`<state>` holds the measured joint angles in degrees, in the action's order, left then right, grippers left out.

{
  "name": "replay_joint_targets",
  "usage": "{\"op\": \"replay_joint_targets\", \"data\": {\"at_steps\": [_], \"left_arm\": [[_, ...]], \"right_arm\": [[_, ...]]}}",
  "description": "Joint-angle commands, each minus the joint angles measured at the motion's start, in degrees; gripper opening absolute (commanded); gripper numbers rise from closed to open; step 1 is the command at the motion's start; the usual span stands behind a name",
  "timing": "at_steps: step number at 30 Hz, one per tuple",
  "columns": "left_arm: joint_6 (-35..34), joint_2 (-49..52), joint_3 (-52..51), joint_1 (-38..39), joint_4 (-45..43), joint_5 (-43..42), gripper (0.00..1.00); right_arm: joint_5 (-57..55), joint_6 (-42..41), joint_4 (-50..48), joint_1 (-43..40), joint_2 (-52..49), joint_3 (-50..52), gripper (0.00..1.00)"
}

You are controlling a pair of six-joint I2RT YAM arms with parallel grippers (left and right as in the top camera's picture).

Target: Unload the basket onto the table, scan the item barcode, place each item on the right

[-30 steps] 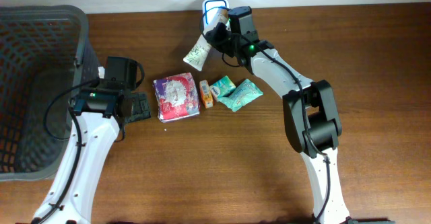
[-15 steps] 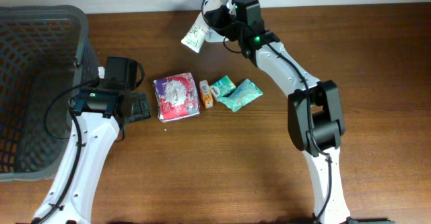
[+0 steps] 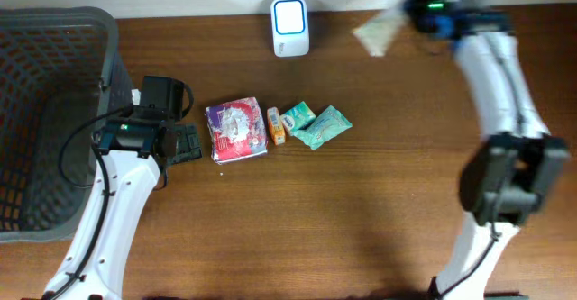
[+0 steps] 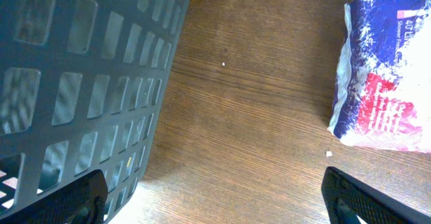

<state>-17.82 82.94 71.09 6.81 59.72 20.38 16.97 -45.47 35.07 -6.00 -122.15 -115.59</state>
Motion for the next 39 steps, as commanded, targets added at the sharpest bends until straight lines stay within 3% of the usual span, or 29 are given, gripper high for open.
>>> {"op": "replay_joint_targets", "data": {"at_steps": [1, 4, 7, 12, 17, 18, 19, 23, 26, 30, 32, 34, 37, 38, 39], "left_arm": [[-0.6, -0.2, 0.0, -0.2, -0.1, 0.0, 0.99], [-0.6, -0.2, 0.0, -0.2, -0.1, 0.0, 0.99], [-0.6, -0.2, 0.0, -0.2, -0.1, 0.0, 0.99], [-0.6, -0.2, 0.0, -0.2, -0.1, 0.0, 0.99], [-0.6, -0.2, 0.0, -0.2, -0.1, 0.0, 0.99], [-0.6, -0.2, 0.0, -0.2, -0.1, 0.0, 0.99], [-0.6, -0.2, 0.0, -0.2, -0.1, 0.0, 0.99], [-0.6, -0.2, 0.0, -0.2, -0.1, 0.0, 0.99], [-0.6, -0.2, 0.0, -0.2, -0.1, 0.0, 0.99], [-0.6, -0.2, 0.0, -0.2, -0.1, 0.0, 0.99], [-0.6, -0.2, 0.0, -0.2, -0.1, 0.0, 0.99], [-0.6, -0.2, 0.0, -0.2, -0.1, 0.0, 0.99], [-0.6, -0.2, 0.0, -0.2, -0.1, 0.0, 0.99], [-0.6, -0.2, 0.0, -0.2, -0.1, 0.0, 0.99], [-0.6, -0.2, 0.0, -0.2, -0.1, 0.0, 0.99]], "right_arm": [[-3.5, 7.7, 8.8, -9.1, 2.8, -1.3, 0.04], [-17.5, 18.5, 21.6, -19.0, 2.8, -1.3, 0.04], [-24.8, 24.5, 26.2, -25.2, 2.7, -0.5, 0.04], [-25.2, 27.1, 25.5, -32.4, 2.7, 5.6, 0.04], [-25.2, 27.1, 21.9, -33.4, 2.7, 13.2, 0.04], [-25.2, 27.1, 21.6, -33.4, 2.7, 14.2, 0.12], [-25.2, 27.0, 21.6, -33.4, 2.7, 14.7, 0.28], [-24.5, 27.0, 22.4, -33.4, 3.5, 14.6, 0.38], [-11.0, 27.0, 22.3, -33.1, 5.8, 14.6, 0.4], [5.6, 27.8, 22.6, -28.4, 7.6, 14.7, 0.41], [13.0, 32.2, 24.2, -22.5, 7.5, 14.7, 0.46], [12.8, 37.4, 25.7, -15.2, 7.3, 14.7, 0.59], [8.8, 45.3, 25.6, -4.9, 7.2, 15.2, 0.92], [3.5, 45.2, 25.3, 0.3, 7.0, 15.2, 0.99], [1.6, 45.2, 24.9, 4.8, 6.5, 15.2, 0.99]]}}
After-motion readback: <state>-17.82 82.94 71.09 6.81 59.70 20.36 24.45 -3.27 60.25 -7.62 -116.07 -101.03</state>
